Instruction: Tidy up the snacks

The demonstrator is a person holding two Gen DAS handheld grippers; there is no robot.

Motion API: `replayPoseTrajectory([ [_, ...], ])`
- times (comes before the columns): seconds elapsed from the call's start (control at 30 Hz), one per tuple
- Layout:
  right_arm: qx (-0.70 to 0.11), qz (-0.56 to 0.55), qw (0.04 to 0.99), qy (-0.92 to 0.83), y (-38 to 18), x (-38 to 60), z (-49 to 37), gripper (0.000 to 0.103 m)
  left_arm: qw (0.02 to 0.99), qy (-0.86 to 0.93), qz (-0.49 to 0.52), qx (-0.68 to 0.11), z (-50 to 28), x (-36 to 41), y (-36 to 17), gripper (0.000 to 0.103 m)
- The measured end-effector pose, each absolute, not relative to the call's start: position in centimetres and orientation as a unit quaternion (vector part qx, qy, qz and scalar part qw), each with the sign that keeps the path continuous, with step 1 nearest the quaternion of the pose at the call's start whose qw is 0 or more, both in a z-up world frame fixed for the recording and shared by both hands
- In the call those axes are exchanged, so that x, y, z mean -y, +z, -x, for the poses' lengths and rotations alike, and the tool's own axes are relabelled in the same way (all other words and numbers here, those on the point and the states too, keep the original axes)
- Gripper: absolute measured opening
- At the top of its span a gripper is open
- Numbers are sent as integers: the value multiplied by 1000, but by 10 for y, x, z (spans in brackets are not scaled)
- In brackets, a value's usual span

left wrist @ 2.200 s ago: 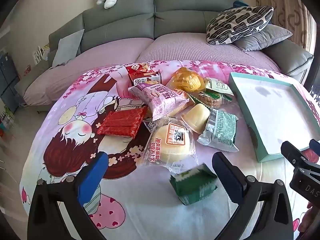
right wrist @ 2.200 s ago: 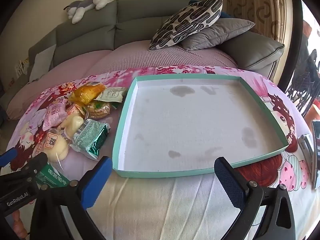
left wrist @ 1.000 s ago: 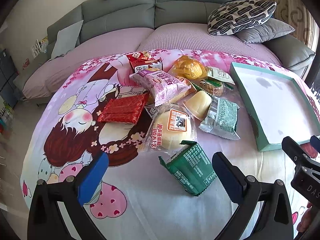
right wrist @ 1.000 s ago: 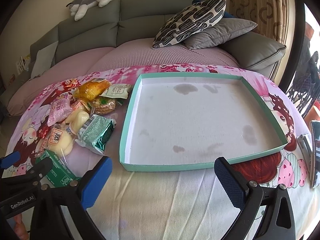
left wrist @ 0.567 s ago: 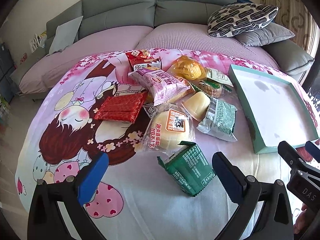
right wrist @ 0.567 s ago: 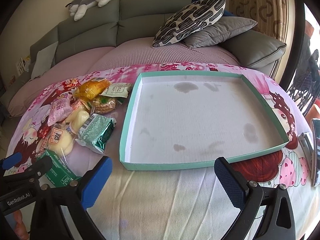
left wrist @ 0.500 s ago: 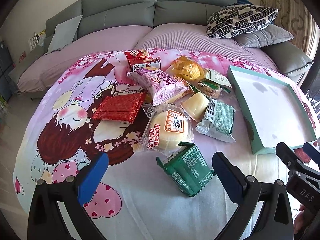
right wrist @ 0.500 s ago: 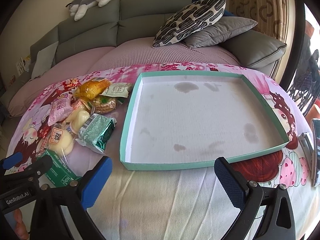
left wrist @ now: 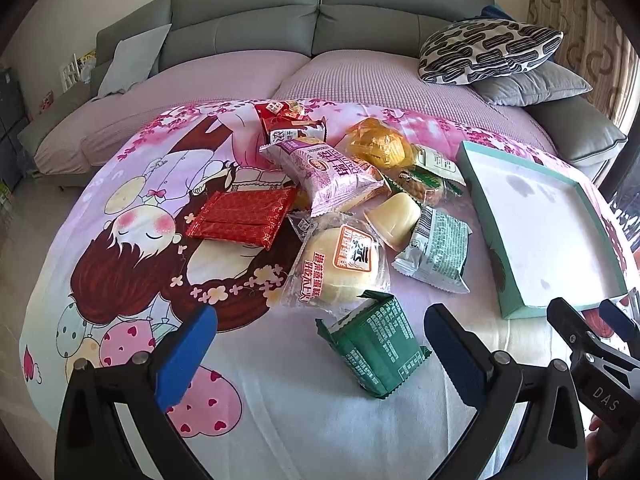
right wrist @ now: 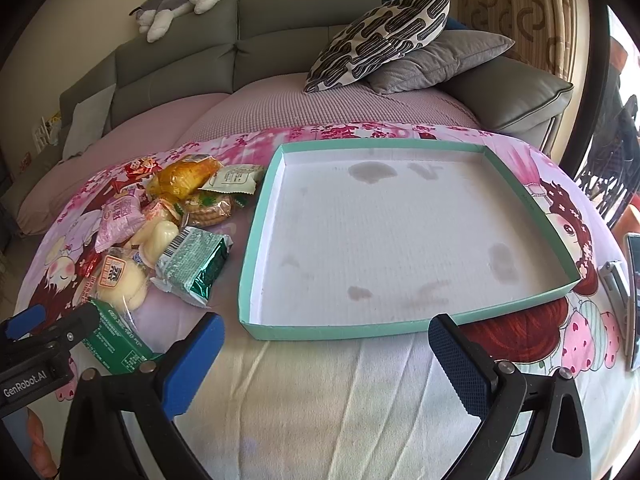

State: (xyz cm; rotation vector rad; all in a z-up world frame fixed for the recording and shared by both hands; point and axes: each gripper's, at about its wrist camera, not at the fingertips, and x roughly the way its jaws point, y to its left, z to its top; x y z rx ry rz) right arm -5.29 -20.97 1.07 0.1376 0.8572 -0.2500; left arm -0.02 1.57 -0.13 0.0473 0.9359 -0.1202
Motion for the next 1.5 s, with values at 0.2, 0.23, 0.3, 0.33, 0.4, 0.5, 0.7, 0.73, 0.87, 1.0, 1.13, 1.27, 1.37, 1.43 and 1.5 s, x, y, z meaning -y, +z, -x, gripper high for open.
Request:
replayPoseTrajectory([
  [0.2,-415,-67,899,-122,9,209,52,103,897,-63,-22,-438,2,-16,0,103],
  [0.23,-415,-67,899,-122,9,209,52,103,898,-61,-22,-436,2,-17,0,103],
  [0.3,-415,-67,899,-122,9,209,52,103,900,-56,-22,-431,2,-18,0,103],
  [0.33,-415,-67,899,-122,9,209,52,103,902,-55,-22,-427,2,-18,1,103],
  [0.4,-416,-67,899,-123,8,209,52,103,906,-54,-22,-420,2,-19,2,103],
  [0.5,-417,-67,898,-123,7,209,51,103,907,-53,-19,-418,2,-20,3,103],
  [0.7,-417,-68,898,-123,7,209,51,103,905,-54,-22,-422,2,-19,2,103],
  [0.73,-417,-68,898,-123,7,209,51,103,906,-54,-23,-420,2,-19,2,103],
  [0.87,-417,-68,898,-122,7,208,51,103,909,-54,-16,-412,3,-22,4,103],
  [1.0,-416,-67,899,-118,7,203,49,103,913,-58,0,-404,3,-27,8,103],
  [1.13,-410,-63,905,-97,10,190,46,103,922,-49,8,-383,6,-34,18,103],
  [1.27,-403,-57,912,-58,12,168,43,103,919,-27,4,-394,2,-47,16,103],
  [1.37,-403,-45,914,-25,10,148,39,103,906,-5,2,-423,-3,-57,9,103],
  [1.43,-406,-36,913,-1,7,135,37,103,898,2,9,-440,-5,-64,3,103],
  [1.5,-412,-27,910,23,3,122,36,103,891,4,24,-454,-6,-72,-2,103],
])
